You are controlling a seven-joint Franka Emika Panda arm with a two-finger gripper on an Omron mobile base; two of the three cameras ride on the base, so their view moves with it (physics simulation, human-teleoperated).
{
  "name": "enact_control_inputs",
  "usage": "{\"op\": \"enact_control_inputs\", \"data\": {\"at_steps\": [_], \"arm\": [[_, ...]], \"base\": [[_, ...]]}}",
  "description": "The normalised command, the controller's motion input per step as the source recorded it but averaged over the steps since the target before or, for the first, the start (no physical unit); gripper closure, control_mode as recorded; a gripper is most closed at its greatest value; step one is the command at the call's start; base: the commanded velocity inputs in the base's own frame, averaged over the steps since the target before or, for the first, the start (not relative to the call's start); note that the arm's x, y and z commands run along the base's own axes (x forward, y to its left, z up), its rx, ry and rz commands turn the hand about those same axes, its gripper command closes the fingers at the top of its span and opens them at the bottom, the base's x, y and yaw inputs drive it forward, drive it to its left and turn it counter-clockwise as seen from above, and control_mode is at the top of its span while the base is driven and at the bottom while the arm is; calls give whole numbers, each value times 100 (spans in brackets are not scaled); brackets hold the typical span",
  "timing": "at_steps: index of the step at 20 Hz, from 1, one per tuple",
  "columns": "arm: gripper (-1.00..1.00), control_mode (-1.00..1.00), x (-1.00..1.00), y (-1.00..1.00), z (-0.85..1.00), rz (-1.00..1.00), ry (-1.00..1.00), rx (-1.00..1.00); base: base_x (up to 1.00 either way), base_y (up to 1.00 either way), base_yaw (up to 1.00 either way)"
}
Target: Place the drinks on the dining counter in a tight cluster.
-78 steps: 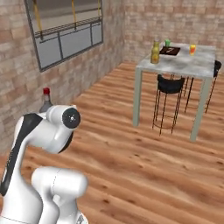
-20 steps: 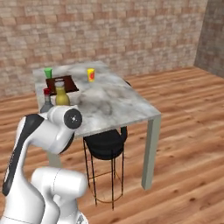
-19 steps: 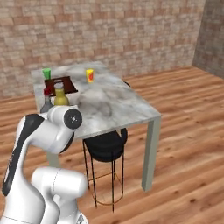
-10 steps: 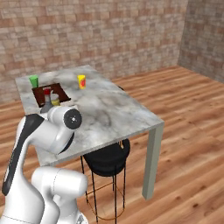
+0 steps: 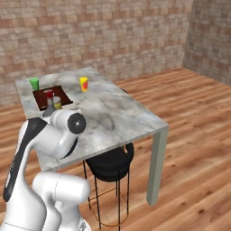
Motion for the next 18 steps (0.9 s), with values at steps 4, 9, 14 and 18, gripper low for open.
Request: {"op": "enact_control_inputs", "data": {"at_steps": [4, 9, 14, 18], "arm": [[100, 100, 0, 0, 0, 0, 0, 0], [100, 100, 0, 0, 0, 0, 0, 0], [100, -100, 13, 0, 0, 0, 0, 0], [100, -100, 66, -13, 0, 5, 3, 0]], "base": [[0, 0, 0], [0, 0, 0], [0, 0, 0], [0, 0, 0]]}}
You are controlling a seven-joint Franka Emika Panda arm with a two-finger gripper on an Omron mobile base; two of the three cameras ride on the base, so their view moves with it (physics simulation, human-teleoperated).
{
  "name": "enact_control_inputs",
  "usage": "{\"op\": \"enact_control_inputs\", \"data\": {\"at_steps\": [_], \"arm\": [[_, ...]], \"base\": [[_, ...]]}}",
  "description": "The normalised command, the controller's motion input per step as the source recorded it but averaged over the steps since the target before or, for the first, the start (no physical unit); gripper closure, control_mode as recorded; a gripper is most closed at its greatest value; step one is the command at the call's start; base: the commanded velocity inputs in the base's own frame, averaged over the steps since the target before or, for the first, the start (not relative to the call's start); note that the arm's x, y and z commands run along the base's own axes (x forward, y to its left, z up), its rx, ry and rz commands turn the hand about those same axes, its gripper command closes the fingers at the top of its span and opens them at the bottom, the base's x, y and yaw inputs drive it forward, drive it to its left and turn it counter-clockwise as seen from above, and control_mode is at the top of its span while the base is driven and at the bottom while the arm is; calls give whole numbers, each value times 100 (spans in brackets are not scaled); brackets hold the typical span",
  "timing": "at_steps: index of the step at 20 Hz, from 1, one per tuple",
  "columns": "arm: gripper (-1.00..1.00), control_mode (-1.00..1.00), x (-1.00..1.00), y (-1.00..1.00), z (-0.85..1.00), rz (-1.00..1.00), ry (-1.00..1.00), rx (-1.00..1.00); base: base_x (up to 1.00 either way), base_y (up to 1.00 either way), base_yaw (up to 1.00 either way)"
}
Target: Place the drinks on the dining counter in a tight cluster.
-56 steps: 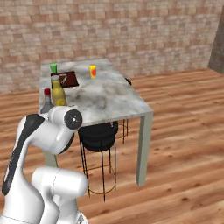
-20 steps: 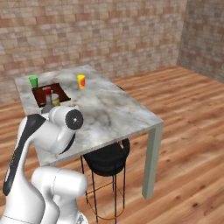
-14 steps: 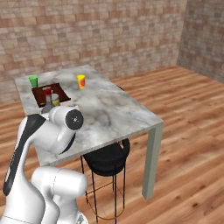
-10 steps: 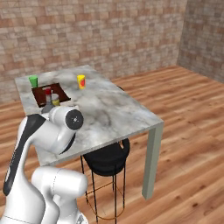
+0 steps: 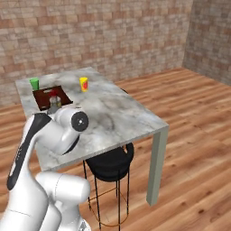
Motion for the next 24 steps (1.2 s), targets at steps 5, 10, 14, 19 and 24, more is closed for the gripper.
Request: {"op": "enact_control_inputs", "data": {"at_steps": [5, 10, 14, 19, 24], "arm": [[100, -100, 89, -2, 0, 1, 8, 0], [100, -100, 91, 0, 3, 3, 14, 0], [100, -100, 23, -19, 0, 19, 12, 0], [100, -100, 0, -30, -31, 13, -10, 0], [100, -100, 0, -5, -31, 7, -23, -1]], "base": [[0, 0, 0], [0, 0, 0], [0, 0, 0], [0, 0, 0], [0, 0, 0]]}}
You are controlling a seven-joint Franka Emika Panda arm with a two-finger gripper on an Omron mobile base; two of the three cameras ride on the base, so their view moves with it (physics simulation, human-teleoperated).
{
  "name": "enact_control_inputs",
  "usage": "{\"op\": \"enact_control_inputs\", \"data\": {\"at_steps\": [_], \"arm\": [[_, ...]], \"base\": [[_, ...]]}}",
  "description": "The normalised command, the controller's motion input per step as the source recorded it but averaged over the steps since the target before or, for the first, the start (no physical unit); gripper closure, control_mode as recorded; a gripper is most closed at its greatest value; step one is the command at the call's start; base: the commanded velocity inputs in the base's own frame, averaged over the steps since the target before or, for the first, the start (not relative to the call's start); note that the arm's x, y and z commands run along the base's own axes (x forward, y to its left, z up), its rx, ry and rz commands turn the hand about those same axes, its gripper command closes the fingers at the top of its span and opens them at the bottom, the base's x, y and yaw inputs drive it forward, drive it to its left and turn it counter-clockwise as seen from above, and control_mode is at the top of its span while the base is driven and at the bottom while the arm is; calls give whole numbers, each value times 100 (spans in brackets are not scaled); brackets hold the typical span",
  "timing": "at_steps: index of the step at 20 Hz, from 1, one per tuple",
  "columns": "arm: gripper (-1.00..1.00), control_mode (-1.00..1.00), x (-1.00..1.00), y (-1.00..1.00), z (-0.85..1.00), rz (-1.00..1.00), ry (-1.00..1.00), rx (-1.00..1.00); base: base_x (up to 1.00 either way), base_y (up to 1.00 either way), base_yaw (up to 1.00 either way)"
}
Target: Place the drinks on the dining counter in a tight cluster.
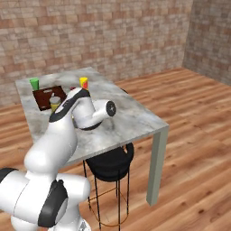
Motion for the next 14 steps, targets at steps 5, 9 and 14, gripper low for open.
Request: {"op": "enact_control_inputs", "data": {"at_steps": [5, 9, 14], "arm": [[100, -100, 14, 0, -31, 2, -27, -1], [100, -100, 16, 1, -15, 0, -20, -2], [100, -100, 0, 11, -3, 0, -14, -2]], "base": [[0, 0, 0], [0, 0, 0], [0, 0, 0]]}}
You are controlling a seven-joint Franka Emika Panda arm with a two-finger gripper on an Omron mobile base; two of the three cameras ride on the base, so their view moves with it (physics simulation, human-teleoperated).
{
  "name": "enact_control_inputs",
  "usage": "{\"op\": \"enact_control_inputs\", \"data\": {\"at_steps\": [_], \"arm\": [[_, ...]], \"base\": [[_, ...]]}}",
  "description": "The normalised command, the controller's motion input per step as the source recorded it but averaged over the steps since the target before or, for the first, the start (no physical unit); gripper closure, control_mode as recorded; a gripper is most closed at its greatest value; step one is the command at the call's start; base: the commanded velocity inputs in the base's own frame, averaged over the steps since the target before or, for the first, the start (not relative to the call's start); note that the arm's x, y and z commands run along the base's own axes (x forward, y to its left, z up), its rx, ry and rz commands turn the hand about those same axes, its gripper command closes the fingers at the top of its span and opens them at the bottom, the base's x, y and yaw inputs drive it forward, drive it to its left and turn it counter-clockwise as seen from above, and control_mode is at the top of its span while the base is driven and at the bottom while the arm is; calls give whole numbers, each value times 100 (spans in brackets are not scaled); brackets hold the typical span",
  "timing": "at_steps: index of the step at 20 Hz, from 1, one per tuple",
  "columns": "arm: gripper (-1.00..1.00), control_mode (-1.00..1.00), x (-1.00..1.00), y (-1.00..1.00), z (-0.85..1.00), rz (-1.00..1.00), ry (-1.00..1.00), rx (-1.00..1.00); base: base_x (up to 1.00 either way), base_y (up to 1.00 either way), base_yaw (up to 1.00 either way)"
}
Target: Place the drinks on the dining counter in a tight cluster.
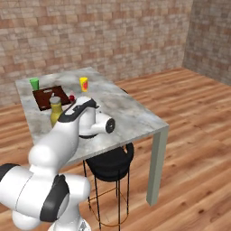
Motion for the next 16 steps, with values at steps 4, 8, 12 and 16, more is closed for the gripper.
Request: {"op": "enact_control_inputs", "data": {"at_steps": [4, 8, 12, 16], "arm": [[100, -100, 0, 15, -1, 0, -6, -2], [100, -100, 0, 17, 0, 0, 5, 0], [100, -100, 0, 12, 0, 0, 24, 0], [100, -100, 0, 4, 0, 0, 30, 0]], "base": [[0, 0, 0], [0, 0, 0], [0, 0, 0], [0, 0, 0]]}}
